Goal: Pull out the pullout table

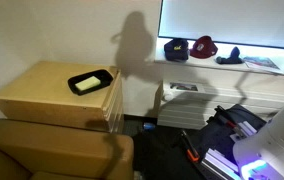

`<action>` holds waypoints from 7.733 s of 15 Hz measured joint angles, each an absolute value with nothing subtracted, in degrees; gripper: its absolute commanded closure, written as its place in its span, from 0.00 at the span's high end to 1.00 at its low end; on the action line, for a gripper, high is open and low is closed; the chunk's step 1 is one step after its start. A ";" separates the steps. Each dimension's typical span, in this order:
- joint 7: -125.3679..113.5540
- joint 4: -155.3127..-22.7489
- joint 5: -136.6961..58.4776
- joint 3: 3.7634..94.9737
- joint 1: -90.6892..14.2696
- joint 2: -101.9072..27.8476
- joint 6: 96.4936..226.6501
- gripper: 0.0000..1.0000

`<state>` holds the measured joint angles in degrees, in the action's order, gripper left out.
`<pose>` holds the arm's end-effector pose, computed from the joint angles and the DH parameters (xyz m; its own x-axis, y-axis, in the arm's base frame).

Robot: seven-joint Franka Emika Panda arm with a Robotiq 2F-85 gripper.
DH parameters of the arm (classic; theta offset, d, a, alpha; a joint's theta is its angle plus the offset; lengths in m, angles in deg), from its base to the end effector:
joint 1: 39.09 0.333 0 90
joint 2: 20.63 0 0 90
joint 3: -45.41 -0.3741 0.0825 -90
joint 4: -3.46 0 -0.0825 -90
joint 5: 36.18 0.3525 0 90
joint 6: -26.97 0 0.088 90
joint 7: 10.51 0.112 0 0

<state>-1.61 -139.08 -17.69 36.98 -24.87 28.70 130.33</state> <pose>0.2011 0.1346 0.6057 0.9822 0.1338 0.1318 0.1618 -0.9591 -0.2323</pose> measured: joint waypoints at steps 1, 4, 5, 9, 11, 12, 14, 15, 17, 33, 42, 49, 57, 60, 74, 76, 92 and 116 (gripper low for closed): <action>-1.61 -139.08 -17.69 36.98 -24.87 28.69 130.33 1.00; -1.61 -139.08 -17.69 36.98 -24.87 28.69 130.33 1.00; -1.61 -139.08 -17.69 36.98 -24.87 28.69 130.33 1.00; -0.56 -139.63 -18.87 36.50 -26.13 28.43 131.00 1.00; 1.54 -142.75 -19.96 36.34 -29.42 27.30 134.46 1.00; 2.28 -144.92 -20.15 36.43 -31.29 26.37 136.96 1.00; 3.90 -149.45 -20.14 36.77 -34.61 24.31 142.91 1.00; 4.96 -151.43 -20.00 37.07 -35.83 23.23 145.93 1.00; 7.18 -154.93 -19.10 37.82 -37.28 21.40 152.66 1.00; 13.07 -156.45 -12.92 39.10 -36.43 0.87 182.23 1.00; 1.59 -148.34 17.10 45.89 -25.50 -17.60 180.55 1.00; 0.78 -146.15 20.07 44.21 -26.50 -23.55 184.13 1.00; -10.78 -128.14 31.99 40.98 -25.60 -51.15 184.46 1.00; -10.77 -128.22 31.98 41.03 -25.59 -50.91 184.45 1.00; -47.54 -117.55 55.79 33.28 -26.00 -59.97 196.02 1.00; -47.53 -117.46 55.79 33.30 -26.00 -59.87 196.02 1.00; -79.06 -102.26 84.54 39.97 -20.75 -72.30 196.95 1.00; -91.53 -124.17 111.38 61.01 -16.47 -63.63 191.41 1.00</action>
<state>-91.53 -124.17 111.38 61.01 -16.47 -63.63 191.41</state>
